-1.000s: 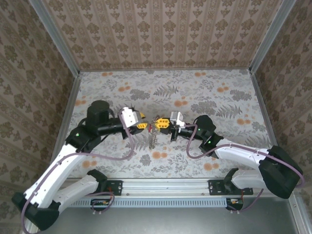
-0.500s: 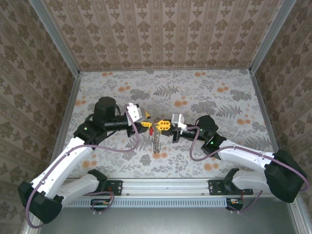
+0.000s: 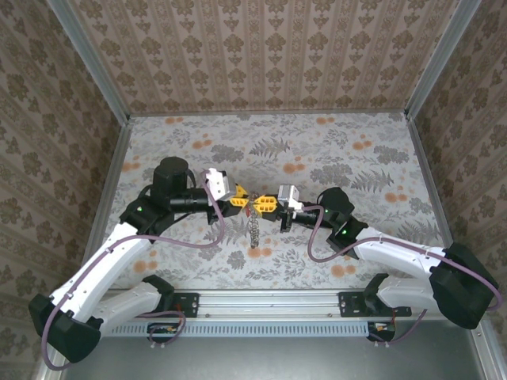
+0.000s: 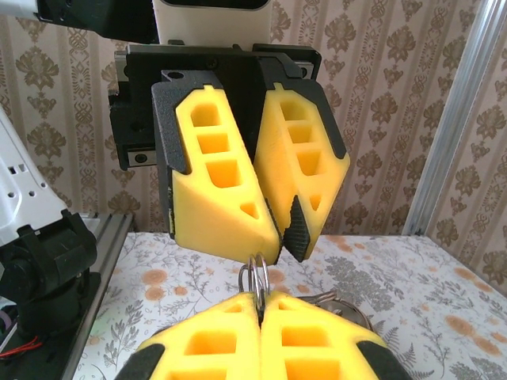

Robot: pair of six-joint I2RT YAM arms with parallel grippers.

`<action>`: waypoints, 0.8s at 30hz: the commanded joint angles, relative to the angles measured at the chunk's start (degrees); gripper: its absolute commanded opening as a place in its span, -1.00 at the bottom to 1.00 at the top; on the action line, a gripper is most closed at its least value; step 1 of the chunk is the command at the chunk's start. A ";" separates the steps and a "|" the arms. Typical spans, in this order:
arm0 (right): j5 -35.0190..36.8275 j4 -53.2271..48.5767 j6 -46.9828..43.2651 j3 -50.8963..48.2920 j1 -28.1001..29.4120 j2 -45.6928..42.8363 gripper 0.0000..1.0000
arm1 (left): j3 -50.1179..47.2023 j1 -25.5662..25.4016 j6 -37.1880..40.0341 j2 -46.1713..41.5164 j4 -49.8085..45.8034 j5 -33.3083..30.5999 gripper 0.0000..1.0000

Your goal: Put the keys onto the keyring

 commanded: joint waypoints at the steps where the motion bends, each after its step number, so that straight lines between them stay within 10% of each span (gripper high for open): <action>1: 1.79 4.48 0.44 2.18 0.51 0.58 -1.00 | -1.15 -0.54 0.36 0.13 -2.30 4.69 -0.54; 9: 1.73 5.23 0.79 2.18 0.51 1.16 -1.00 | -1.25 -0.65 4.84 -0.40 -7.95 11.48 -0.43; 24: 0.49 5.34 0.36 3.55 0.41 2.85 -1.00 | -2.30 0.48 7.27 -2.33 -11.35 5.34 -0.25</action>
